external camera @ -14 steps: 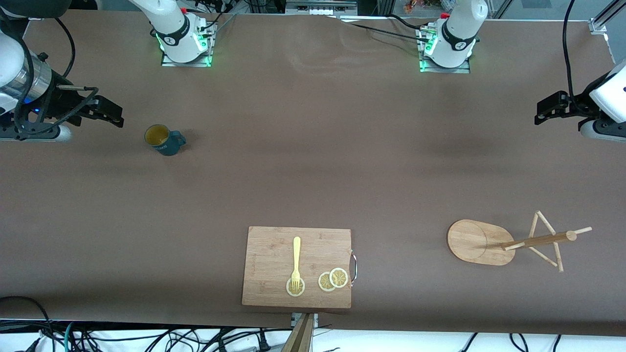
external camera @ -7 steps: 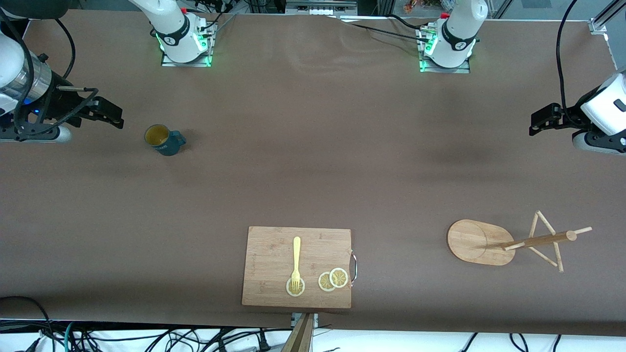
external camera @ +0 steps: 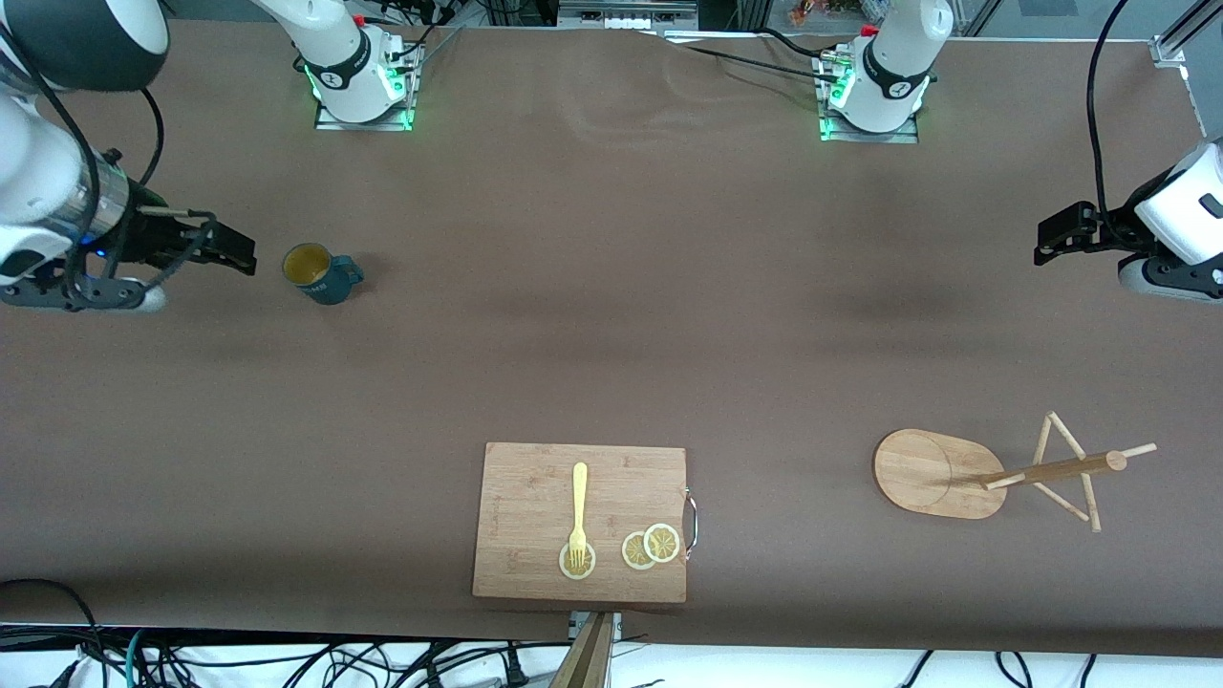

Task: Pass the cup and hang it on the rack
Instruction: 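Move the right gripper down over the teal mug, then close the right gripper on the teal mug rim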

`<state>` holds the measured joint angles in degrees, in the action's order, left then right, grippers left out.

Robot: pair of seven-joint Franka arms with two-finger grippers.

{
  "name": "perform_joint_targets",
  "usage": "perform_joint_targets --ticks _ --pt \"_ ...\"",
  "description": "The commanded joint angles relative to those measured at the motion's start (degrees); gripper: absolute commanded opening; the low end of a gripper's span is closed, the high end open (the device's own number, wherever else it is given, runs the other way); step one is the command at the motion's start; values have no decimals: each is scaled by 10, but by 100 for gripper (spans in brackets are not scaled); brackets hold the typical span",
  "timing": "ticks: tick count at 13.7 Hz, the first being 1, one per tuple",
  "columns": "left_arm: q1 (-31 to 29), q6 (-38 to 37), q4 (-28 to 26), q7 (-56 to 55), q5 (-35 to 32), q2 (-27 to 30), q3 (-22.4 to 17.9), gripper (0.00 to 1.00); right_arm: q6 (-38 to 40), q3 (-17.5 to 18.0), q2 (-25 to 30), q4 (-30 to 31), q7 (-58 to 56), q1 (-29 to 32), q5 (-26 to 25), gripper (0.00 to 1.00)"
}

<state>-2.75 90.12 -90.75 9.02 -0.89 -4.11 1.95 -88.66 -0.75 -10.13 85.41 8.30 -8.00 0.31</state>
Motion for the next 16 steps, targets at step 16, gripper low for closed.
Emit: perform_joint_targets --ticks 16 --pt "1 -7 9 -6 7 0 3 100 -279 -63 59 438 -148 23 -7 100"
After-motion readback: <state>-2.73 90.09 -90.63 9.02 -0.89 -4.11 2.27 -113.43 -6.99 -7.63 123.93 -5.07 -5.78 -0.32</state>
